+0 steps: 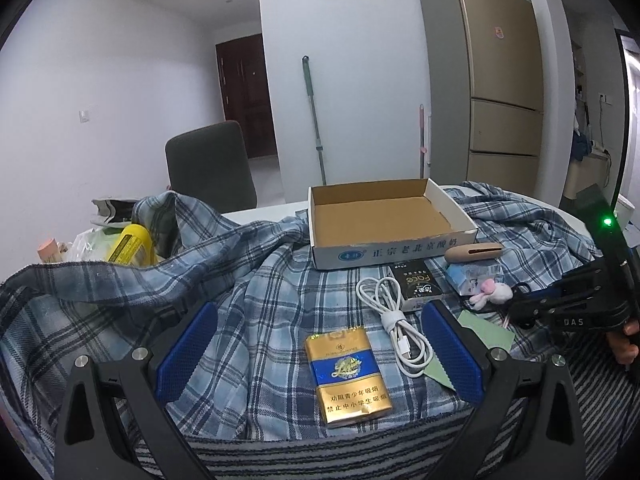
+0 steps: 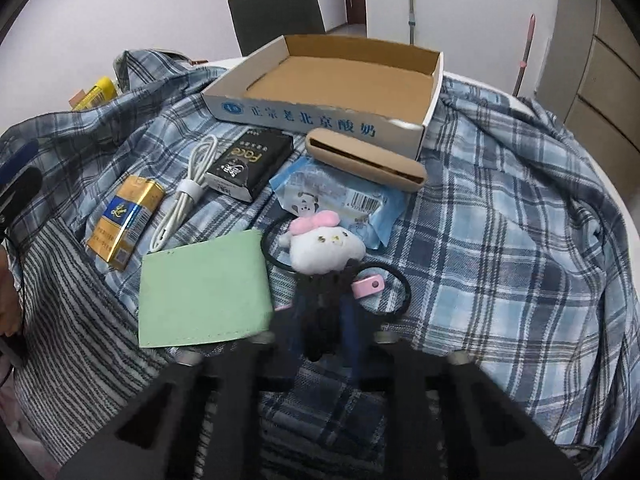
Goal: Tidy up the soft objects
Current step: 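Grasp the black hair ties with the right gripper while the left grasps the cigarette pack, then carry the cigarette pack and hair ties into the cardboard box and release both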
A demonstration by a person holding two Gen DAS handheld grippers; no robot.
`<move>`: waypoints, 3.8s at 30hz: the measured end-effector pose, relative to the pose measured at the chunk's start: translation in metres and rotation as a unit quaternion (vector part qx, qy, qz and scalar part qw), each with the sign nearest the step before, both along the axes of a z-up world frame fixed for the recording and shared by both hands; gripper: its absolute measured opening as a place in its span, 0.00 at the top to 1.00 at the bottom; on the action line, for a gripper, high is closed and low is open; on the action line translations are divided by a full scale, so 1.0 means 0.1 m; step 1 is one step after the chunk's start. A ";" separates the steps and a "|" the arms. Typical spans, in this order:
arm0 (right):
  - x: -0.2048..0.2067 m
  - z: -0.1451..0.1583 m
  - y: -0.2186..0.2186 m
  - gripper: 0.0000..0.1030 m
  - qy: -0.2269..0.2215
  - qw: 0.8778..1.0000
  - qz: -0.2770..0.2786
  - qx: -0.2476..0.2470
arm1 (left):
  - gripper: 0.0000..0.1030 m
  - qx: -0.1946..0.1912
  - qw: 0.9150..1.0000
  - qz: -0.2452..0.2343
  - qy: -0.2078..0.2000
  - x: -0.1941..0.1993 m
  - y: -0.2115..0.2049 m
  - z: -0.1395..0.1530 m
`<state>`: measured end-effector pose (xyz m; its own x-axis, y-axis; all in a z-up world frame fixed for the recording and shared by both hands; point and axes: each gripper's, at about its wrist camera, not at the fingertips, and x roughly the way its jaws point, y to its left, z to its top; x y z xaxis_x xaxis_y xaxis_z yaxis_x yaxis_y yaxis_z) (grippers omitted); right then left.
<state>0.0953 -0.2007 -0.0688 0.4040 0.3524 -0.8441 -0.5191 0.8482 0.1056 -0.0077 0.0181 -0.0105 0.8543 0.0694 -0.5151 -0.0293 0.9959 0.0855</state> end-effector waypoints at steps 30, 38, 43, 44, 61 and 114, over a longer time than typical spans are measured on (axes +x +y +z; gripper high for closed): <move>-0.44 0.52 -0.02 0.91 -0.187 0.977 -0.019 0.101 | 0.32 -0.044 0.972 0.026 0.228 0.69 -0.03 -0.77; -0.44 0.49 0.00 0.91 -0.187 0.978 -0.019 0.094 | 0.48 -0.057 0.972 0.022 0.227 0.65 0.01 -0.80; -0.46 0.50 -0.01 0.91 -0.196 0.976 -0.025 0.090 | 0.48 -0.048 0.985 0.006 0.165 0.45 -0.04 -0.60; -0.47 0.52 -0.01 0.91 -0.200 0.975 -0.025 0.090 | 0.48 -0.047 0.988 0.004 0.149 0.41 -0.05 -0.55; -0.62 1.63 -0.05 0.91 -0.327 0.930 -0.049 0.160 | 0.48 -0.056 0.978 -0.022 -0.200 -0.32 -0.08 0.95; 1.25 0.25 0.42 0.91 -0.218 0.969 -0.059 0.100 | 0.47 -0.050 0.992 -0.050 -0.102 1.88 -0.13 -0.23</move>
<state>0.2207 -0.1583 -0.0433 0.7547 0.4205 -0.5035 -0.4517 0.8897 0.0661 0.1800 0.0049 -0.0338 0.9418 -0.0635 -0.3301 0.0630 0.9979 -0.0121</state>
